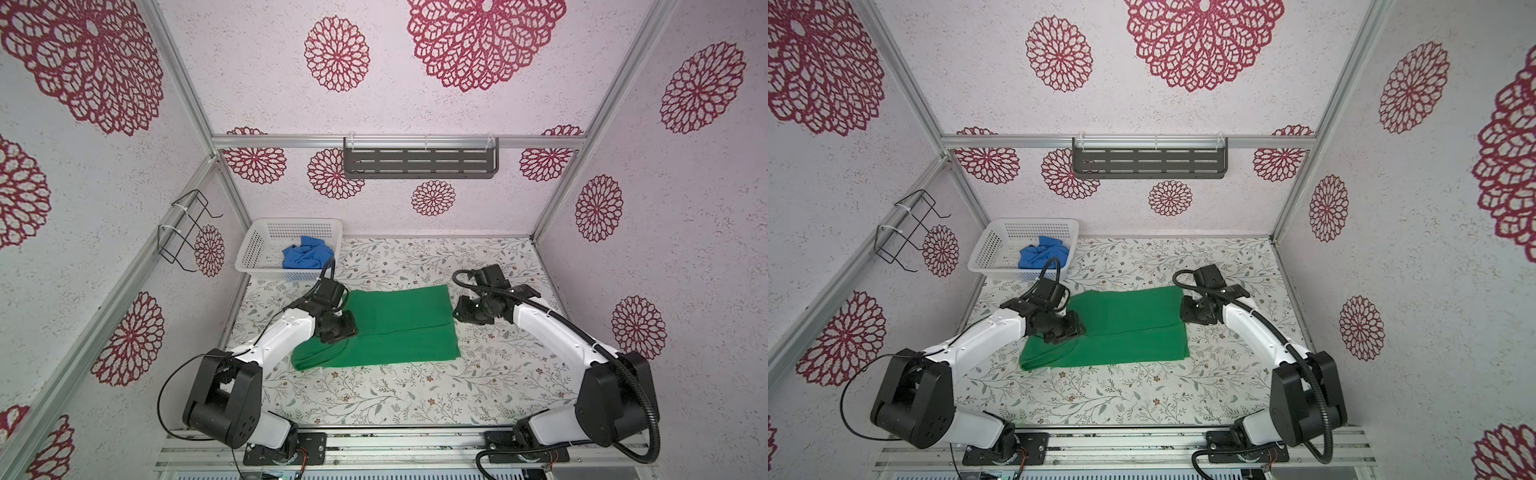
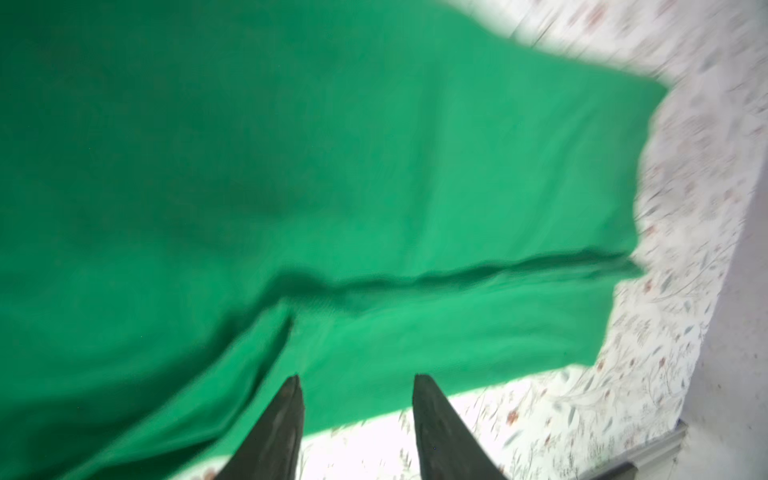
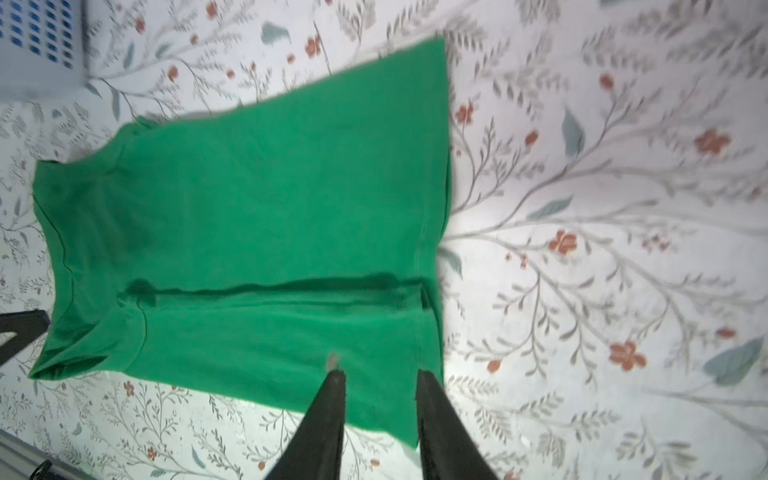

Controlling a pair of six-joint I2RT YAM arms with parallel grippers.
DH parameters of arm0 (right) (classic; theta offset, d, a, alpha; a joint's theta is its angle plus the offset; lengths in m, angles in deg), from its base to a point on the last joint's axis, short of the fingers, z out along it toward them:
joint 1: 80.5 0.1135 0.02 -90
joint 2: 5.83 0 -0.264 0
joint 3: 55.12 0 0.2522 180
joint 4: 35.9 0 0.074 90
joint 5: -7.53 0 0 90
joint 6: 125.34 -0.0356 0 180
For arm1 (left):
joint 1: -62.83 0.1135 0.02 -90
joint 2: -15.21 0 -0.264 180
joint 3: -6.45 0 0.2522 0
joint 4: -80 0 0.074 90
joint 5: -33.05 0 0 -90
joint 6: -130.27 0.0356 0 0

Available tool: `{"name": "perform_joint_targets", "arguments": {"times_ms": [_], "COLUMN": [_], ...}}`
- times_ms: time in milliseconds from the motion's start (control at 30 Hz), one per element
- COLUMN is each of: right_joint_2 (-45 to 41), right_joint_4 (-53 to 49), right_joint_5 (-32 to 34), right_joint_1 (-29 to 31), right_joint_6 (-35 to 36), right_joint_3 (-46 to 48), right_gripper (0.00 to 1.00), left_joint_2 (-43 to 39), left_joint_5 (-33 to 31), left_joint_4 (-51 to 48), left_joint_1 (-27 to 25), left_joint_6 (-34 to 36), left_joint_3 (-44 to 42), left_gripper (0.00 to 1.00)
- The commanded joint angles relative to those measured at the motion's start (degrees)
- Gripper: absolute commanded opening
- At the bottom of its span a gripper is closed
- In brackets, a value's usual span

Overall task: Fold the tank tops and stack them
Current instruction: 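Open both grippers and move them to the far edge of the folded tank top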

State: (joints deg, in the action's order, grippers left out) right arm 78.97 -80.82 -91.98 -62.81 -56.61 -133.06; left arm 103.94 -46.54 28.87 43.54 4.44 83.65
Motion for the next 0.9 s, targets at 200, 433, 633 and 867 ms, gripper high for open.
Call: {"name": "perform_joint_targets", "arguments": {"times_ms": [200,433,633,867], "right_joint_2": [12.99,23.99,29.91,32.94], "right_joint_4": [12.6,14.56,14.26,14.19], "right_joint_5": [-3.93,-7.7,-10.52,-11.3], "right_joint_1": [-5.05,-6.3,-6.42,-6.29], "right_joint_6": [15.14,16.84,15.8,14.24], "right_joint_3": [-6.2,-13.51,-17.7,-19.23], "right_gripper": [0.44,0.5,0.53,0.53], "left_joint_2": [20.5,29.62,33.13,35.4], "left_joint_5": [-4.29,-7.03,-6.64,-5.29], "left_joint_4": [3.68,6.12,6.43,6.75], "left_joint_1": [3.48,3.3,3.29,2.86], "left_joint_6": [14.28,18.77,19.58,18.18], "left_joint_3": [18.82,25.03,25.92,25.77], "left_gripper": [0.46,0.5,0.5,0.45]}}
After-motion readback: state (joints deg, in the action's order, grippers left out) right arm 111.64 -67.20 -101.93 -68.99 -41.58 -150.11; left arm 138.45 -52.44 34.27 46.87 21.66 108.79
